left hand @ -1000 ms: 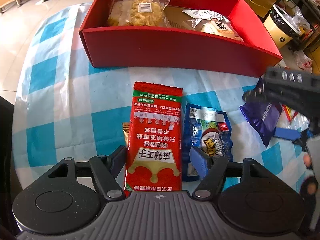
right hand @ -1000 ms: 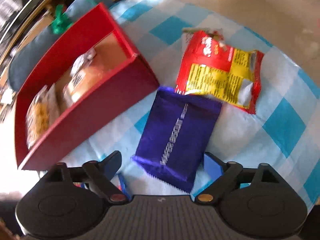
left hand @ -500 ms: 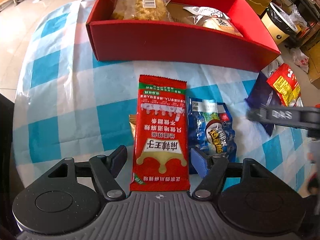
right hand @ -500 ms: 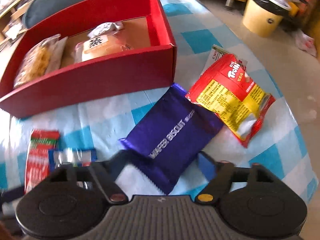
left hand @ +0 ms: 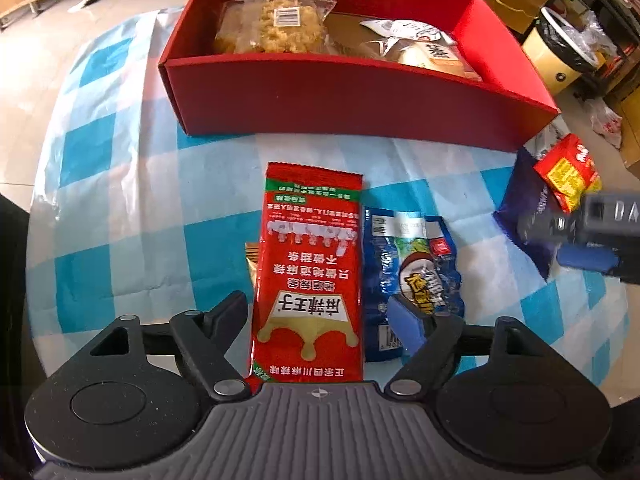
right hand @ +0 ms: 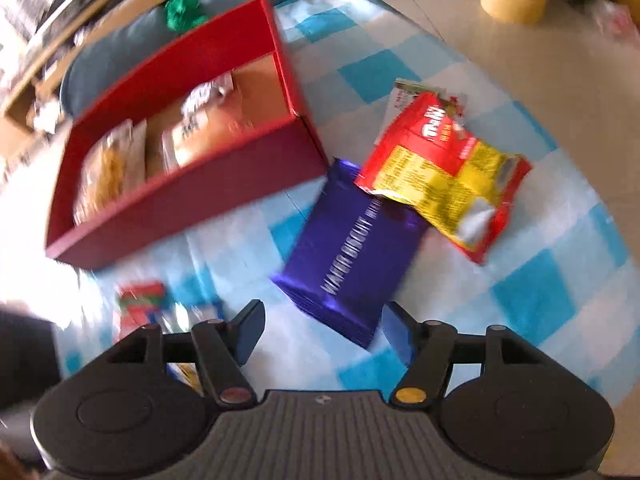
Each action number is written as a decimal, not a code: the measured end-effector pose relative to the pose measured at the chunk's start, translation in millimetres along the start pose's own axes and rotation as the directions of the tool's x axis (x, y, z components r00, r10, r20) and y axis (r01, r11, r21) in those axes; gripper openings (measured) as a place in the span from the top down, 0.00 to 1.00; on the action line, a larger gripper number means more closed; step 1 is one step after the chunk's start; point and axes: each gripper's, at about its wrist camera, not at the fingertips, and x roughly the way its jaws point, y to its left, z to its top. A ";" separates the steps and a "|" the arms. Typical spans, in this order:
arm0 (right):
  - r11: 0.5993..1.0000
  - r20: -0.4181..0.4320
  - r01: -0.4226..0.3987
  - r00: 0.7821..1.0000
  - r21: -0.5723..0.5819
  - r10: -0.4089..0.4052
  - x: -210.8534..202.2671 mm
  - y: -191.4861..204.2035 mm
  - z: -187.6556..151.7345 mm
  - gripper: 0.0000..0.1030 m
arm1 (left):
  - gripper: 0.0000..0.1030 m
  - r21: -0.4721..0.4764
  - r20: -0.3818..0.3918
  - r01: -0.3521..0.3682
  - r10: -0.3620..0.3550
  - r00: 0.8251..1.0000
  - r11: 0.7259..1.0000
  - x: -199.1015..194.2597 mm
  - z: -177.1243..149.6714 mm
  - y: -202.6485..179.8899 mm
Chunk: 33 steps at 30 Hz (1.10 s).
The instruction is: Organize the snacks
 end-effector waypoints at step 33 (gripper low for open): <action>0.927 -0.072 -0.007 0.997 -0.374 -0.021 33.6 104.4 -61.3 0.40 | 0.45 -0.103 0.046 -0.080 0.085 0.995 0.991 -14.9 -2.3 51.5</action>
